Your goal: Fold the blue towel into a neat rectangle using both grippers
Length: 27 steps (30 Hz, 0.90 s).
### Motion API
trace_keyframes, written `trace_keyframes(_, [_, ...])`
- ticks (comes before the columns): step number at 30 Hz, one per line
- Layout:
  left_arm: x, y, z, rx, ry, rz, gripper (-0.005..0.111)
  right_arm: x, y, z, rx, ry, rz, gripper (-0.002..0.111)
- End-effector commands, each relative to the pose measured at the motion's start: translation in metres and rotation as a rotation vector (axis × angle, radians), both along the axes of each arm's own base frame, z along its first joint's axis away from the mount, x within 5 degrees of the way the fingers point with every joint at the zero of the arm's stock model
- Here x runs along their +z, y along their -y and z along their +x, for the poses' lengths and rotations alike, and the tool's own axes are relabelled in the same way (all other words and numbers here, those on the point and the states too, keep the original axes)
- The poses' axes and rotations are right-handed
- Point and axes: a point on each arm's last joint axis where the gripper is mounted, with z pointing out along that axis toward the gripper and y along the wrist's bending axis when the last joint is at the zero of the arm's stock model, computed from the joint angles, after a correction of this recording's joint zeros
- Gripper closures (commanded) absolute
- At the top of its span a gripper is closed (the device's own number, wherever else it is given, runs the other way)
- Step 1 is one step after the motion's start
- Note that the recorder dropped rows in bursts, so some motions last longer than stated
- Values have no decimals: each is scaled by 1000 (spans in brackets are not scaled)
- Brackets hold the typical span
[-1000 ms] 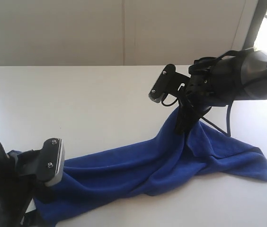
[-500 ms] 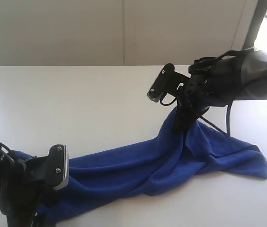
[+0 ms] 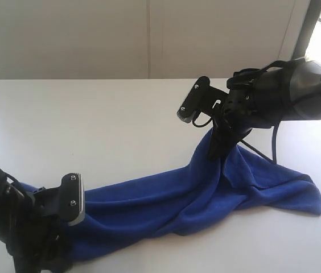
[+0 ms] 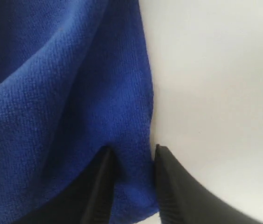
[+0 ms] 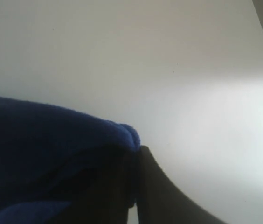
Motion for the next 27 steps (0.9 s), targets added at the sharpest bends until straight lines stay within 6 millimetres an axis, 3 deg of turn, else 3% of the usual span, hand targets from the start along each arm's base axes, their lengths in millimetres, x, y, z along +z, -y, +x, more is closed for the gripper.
trace_keyframes(1, [-5, 1, -7, -16, -63, 5, 86, 3, 2, 2, -17, 10, 10, 108])
trace_keyframes(5, [4, 3, -5, 19, -71, -18, 107, 3, 3, 2, -22, 7, 5, 108])
trace_keyframes(13, [60, 2, -4, -4, 98, -90, 107, 2, 6, 1, -42, -6, -15, 108])
trace_keyframes(16, [88, -13, 0, 83, 269, -4, 107, 2, 11, -2, -83, -29, -57, 108])
trace_keyframes(20, [112, -28, 5, 165, 412, 90, 107, 4, 15, -4, -116, -45, -88, 108])
trace_keyframes(23, [143, -44, 12, 290, 594, 157, 107, 10, 17, -7, -131, -41, -97, 108])
trace_keyframes(27, [146, -52, 17, 369, 592, 164, 107, 13, 8, -6, -124, -15, 39, 103])
